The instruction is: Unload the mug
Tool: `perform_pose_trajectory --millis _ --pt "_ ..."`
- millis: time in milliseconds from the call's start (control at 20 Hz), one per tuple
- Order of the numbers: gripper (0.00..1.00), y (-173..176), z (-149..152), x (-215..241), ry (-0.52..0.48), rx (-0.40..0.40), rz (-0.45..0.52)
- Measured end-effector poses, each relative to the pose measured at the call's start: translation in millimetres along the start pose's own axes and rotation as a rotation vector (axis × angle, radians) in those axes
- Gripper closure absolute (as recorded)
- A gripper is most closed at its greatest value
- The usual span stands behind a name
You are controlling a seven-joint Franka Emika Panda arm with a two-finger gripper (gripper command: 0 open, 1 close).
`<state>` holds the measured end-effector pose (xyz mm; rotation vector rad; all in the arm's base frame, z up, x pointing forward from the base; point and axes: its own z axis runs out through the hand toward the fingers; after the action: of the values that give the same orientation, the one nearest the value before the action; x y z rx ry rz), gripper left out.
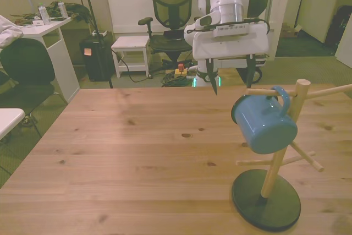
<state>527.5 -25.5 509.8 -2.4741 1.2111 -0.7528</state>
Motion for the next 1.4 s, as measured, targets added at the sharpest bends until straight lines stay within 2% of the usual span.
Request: perform_pose_trajectory --millis 550,1000,1400 --pt "0.00 -28.3 -2.3 52.1 0.128 0.112 0.038" --pt "0.00 -53.6 19.3 78.5 0.164 0.122 0.004" --pt "0.00 -73.4 24.3 86.0 0.207 0.125 -0.032"
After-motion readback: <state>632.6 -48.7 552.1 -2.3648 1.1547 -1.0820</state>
